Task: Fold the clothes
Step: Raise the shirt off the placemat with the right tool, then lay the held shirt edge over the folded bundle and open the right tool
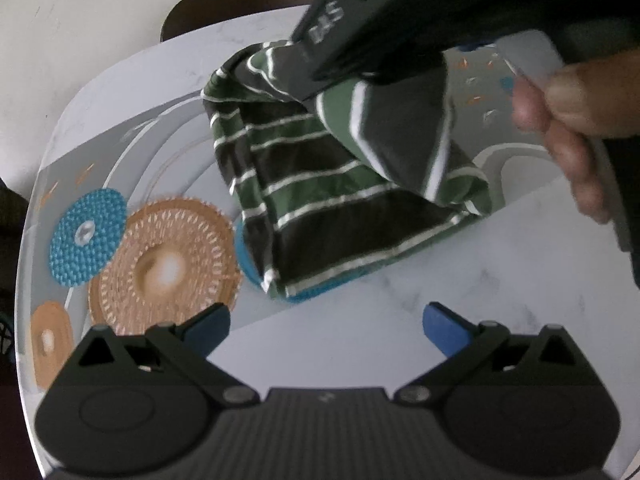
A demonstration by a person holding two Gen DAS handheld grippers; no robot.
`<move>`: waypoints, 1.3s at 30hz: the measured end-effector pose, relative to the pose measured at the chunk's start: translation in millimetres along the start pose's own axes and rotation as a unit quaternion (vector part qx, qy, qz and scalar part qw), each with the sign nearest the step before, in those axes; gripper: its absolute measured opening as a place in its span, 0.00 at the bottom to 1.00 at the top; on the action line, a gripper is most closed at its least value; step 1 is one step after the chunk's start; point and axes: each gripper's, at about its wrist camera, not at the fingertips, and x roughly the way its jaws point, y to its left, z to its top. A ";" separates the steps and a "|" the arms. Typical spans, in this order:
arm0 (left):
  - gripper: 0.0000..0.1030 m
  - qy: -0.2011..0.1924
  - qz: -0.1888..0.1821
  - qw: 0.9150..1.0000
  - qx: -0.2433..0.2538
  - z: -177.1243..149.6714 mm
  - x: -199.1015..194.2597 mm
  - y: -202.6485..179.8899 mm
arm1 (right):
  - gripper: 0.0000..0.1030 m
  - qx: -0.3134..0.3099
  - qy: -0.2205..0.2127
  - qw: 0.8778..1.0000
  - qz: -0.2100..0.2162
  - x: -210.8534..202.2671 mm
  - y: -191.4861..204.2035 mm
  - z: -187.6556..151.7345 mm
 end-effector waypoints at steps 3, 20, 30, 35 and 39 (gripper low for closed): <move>1.00 0.003 -0.002 1.000 0.001 -7.0 0.0 3.0 | 0.11 -0.008 0.010 1.000 -0.004 7.1 9.3 -1.6; 1.00 0.002 -0.021 1.000 -0.022 -18.9 5.2 14.3 | 0.11 -0.032 0.049 0.998 -0.017 8.1 30.7 27.8; 1.00 0.000 -0.018 1.000 -0.010 -26.1 2.0 5.4 | 0.28 0.023 0.059 0.996 0.060 44.0 42.6 20.8; 1.00 -0.002 -0.025 1.000 -0.016 -30.0 -2.9 6.4 | 0.35 -0.002 0.041 0.997 0.064 35.8 50.4 21.8; 1.00 -0.022 -0.023 0.999 -0.022 -32.0 -16.3 10.4 | 0.35 -0.024 0.044 0.998 0.035 25.4 38.7 15.5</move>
